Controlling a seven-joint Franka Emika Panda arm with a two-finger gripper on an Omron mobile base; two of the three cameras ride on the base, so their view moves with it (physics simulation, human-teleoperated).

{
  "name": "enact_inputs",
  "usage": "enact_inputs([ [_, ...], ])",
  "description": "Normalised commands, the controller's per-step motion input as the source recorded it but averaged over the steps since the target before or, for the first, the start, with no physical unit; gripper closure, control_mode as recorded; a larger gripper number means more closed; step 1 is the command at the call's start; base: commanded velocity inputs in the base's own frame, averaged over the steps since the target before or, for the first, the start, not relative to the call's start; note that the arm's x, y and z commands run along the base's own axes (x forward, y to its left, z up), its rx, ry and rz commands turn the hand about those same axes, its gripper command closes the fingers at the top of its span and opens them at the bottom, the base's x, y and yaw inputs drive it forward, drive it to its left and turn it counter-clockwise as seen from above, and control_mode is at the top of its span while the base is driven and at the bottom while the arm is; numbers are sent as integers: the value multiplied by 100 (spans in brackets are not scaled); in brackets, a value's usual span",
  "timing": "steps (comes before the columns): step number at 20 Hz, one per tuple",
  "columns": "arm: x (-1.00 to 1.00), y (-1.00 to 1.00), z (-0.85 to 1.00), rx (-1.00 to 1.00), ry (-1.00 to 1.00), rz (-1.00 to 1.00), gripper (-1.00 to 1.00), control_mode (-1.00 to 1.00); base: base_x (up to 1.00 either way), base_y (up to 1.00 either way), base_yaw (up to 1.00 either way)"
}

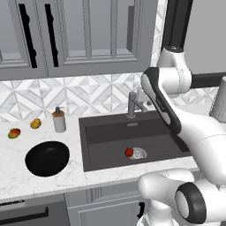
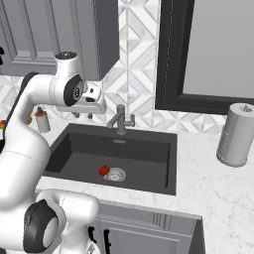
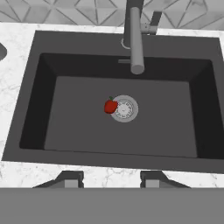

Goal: Pick the bell pepper from the sink and place it in the bowl. Then pick the bowl and place it in the microwave. Then close the microwave door and press the start button.

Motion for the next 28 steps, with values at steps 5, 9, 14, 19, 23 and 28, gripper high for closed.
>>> enact_inputs([
  [5, -14, 16, -1, -1, -2, 0, -100, -100, 0, 0, 0],
  [9, -5, 29, -44, 0, 13, 0, -100, -100, 0, 0, 0],
  [14, 4, 32, -83, 0, 12, -1, -100, -100, 0, 0, 0],
  [19, 38, 36, -67, 0, 0, -25, -100, -100, 0, 0, 0],
  [23, 24, -4, -51, 0, 2, -30, -100, -100, 0, 0, 0],
  [28, 11, -24, -50, 0, 14, -11, -100, -100, 0, 0, 0],
])
